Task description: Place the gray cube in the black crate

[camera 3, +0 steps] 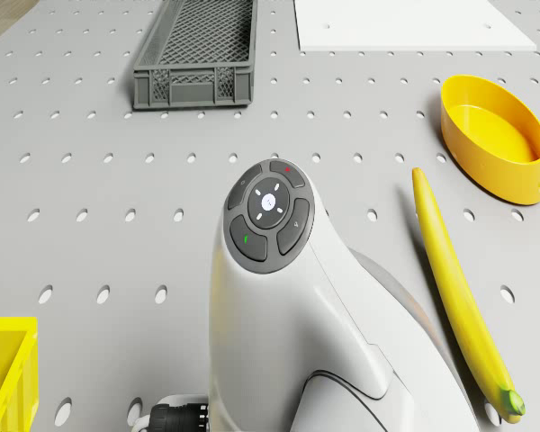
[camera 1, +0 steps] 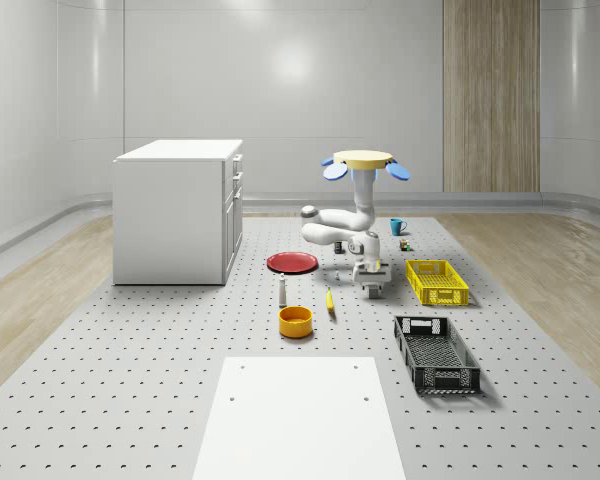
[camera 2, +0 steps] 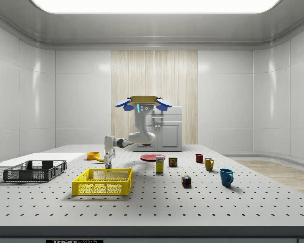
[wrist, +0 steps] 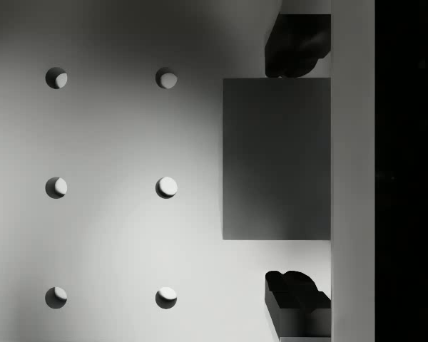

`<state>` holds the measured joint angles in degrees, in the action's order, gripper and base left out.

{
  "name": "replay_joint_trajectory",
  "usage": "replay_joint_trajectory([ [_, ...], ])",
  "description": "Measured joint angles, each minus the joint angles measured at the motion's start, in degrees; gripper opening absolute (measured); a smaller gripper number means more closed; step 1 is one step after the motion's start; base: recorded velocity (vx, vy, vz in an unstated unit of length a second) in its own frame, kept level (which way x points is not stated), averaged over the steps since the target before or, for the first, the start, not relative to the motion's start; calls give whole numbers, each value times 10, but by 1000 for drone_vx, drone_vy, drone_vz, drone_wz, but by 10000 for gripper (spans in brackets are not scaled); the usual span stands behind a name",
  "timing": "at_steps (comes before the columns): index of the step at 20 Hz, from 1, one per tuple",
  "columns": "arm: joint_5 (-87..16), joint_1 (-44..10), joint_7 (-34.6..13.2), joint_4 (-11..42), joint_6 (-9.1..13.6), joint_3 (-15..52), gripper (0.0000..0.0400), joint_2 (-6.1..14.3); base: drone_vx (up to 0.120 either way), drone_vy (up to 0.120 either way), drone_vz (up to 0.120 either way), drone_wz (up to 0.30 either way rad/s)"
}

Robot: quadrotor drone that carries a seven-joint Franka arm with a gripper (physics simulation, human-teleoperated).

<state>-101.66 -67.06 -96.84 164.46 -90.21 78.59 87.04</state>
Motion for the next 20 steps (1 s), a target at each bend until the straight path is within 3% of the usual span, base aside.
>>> replay_joint_trajectory([
  [16, -22, -11, -8, -5, -15, -25, 400, 8, 0, 0, 0, 0],
  [20, -23, -12, -8, -5, -17, -27, 305, 9, 0, 0, 0, 0],
])
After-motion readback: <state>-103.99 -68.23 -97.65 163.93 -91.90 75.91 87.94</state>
